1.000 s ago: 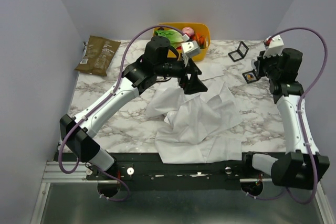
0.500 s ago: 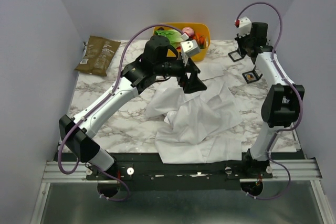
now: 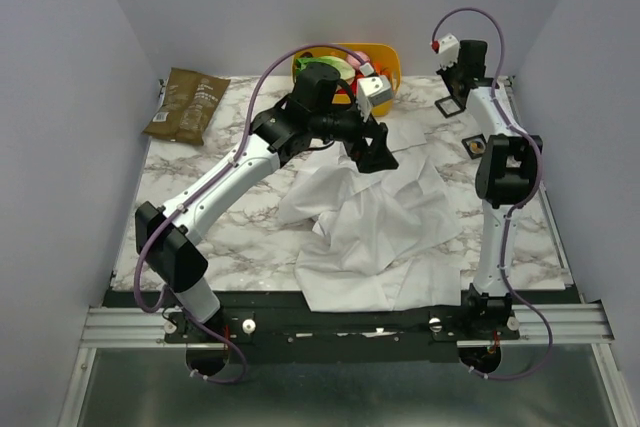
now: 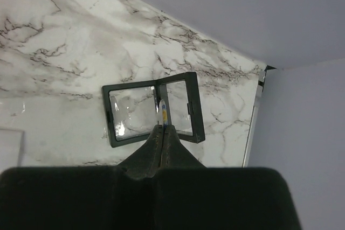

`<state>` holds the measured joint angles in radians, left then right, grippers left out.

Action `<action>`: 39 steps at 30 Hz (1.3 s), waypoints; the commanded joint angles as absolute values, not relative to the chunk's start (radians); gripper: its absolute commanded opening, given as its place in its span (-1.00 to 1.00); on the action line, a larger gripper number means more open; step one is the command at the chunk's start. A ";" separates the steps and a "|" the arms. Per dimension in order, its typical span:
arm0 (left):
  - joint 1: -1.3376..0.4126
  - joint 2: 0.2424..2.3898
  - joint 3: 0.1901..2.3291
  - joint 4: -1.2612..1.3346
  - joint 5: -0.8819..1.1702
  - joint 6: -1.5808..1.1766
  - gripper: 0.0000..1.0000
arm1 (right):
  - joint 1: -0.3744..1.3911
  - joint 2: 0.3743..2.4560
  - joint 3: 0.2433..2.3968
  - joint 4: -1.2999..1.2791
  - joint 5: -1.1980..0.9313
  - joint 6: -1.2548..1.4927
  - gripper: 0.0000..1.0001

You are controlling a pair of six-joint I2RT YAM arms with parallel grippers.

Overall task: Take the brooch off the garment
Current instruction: Place the brooch in the brooch box.

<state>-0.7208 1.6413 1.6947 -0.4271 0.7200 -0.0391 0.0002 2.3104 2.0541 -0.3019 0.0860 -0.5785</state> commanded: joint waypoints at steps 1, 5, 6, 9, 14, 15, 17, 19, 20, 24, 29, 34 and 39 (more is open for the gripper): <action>-0.716 1.675 1.752 -0.474 0.707 -0.014 0.97 | 0.023 2.385 2.128 -0.311 0.129 -0.643 -0.99; -0.716 1.698 1.767 -0.486 0.709 -0.009 0.97 | 0.031 2.424 2.141 -0.311 0.147 -0.681 -0.99; -0.716 1.703 1.772 -0.486 0.709 -0.009 0.97 | 0.031 2.430 2.144 -0.311 0.150 -0.693 -0.99; -0.716 1.712 1.775 -0.492 0.707 -0.008 0.97 | 0.032 2.456 2.158 -0.314 0.169 -0.724 -0.99; -0.716 1.715 1.776 -0.495 0.706 -0.005 0.97 | 0.032 2.479 2.161 -0.321 0.186 -0.747 -0.98; -0.716 1.717 1.776 -0.497 0.704 -0.006 0.97 | 0.032 2.483 2.161 -0.321 0.187 -0.753 -0.97; -0.716 1.715 1.776 -0.497 0.706 -0.006 0.97 | 0.032 2.493 2.163 -0.321 0.204 -0.758 -0.95; -0.716 1.720 1.776 -0.497 0.706 -0.006 0.97 | 0.032 2.499 2.161 -0.321 0.207 -0.764 -0.94; -0.716 1.720 1.776 -0.497 0.706 -0.006 0.97 | 0.032 2.499 2.161 -0.321 0.207 -0.767 -0.93; -0.716 1.724 1.781 -0.499 0.707 -0.006 0.97 | 0.032 2.508 2.164 -0.321 0.209 -0.784 -0.92; -0.716 1.727 1.781 -0.499 0.707 -0.005 0.97 | 0.032 2.523 2.171 -0.321 0.228 -0.805 -0.87; -0.716 1.732 1.782 -0.499 0.709 -0.005 0.97 | 0.032 2.534 2.175 -0.319 0.242 -0.838 -0.85; -0.716 1.736 1.786 -0.499 0.710 -0.006 0.97 | 0.032 2.530 2.163 -0.321 0.230 -0.841 -0.74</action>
